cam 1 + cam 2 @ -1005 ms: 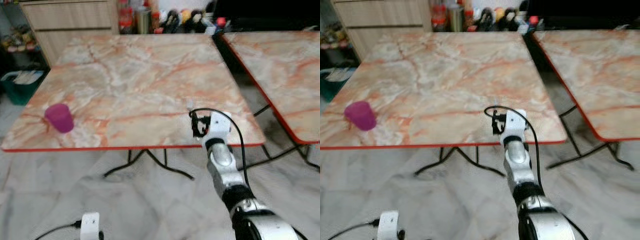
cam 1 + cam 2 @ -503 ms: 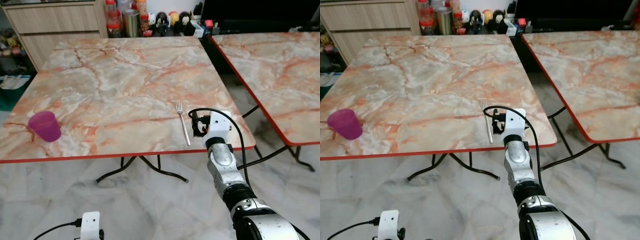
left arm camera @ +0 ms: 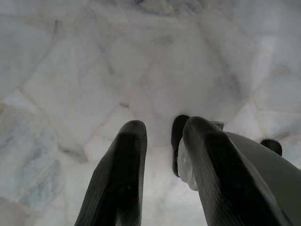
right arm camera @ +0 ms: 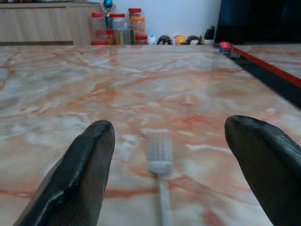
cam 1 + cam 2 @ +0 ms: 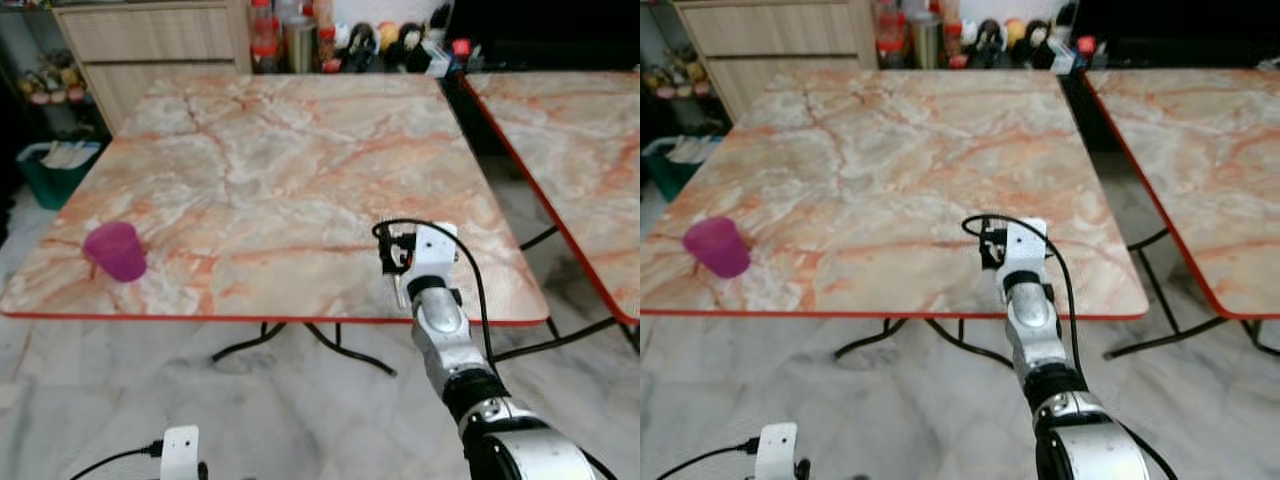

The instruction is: Setting the table

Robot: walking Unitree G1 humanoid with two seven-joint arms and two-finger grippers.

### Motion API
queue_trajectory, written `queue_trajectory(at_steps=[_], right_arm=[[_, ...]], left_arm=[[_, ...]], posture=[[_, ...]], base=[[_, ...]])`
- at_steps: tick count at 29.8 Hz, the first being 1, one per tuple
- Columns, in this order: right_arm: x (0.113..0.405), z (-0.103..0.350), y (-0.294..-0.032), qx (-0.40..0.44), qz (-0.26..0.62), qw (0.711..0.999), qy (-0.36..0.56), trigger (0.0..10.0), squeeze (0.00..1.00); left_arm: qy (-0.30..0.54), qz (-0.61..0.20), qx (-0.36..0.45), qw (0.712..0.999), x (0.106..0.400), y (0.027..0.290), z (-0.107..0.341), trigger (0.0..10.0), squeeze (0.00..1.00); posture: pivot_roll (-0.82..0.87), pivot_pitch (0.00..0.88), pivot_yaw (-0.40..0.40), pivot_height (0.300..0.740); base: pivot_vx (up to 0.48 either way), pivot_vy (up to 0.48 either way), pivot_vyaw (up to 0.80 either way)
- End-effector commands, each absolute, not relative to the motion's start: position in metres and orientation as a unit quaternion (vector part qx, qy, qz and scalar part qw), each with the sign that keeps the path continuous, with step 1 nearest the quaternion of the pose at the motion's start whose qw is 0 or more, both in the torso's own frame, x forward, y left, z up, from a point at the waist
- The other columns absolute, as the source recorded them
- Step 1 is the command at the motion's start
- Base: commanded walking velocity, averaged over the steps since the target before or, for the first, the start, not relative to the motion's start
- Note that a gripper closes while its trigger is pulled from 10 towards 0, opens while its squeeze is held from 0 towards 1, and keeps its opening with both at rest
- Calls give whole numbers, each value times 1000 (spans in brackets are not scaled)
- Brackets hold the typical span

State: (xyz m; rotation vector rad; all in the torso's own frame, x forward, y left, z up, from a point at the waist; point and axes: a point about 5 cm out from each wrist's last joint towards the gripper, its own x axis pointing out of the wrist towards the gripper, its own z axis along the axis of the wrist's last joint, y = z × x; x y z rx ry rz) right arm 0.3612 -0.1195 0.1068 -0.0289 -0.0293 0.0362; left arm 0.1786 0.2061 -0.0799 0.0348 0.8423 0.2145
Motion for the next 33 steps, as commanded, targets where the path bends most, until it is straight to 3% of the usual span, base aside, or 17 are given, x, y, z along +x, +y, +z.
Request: queue_trajectory(at_steps=[1, 20, 33], right_arm=[[363, 111, -114, -12, 25, 999, -18, 10000, 0], [363, 109, -114, -9, 24, 1000, -10, 10000, 0], [355, 89, -110, -26, 12, 998, 50, 10000, 0]], left_arm=[[417, 113, 17, 902, 173, 211, -82, 10000, 0], [418, 114, 16, 901, 171, 210, -83, 10000, 0], [422, 112, 15, 900, 170, 211, -83, 10000, 0]], posture=[[101, 111, -27, 715], [103, 115, -29, 715], [102, 121, -30, 715]], base=[[259, 0, 0], [263, 0, 0], [0, 0, 0]])
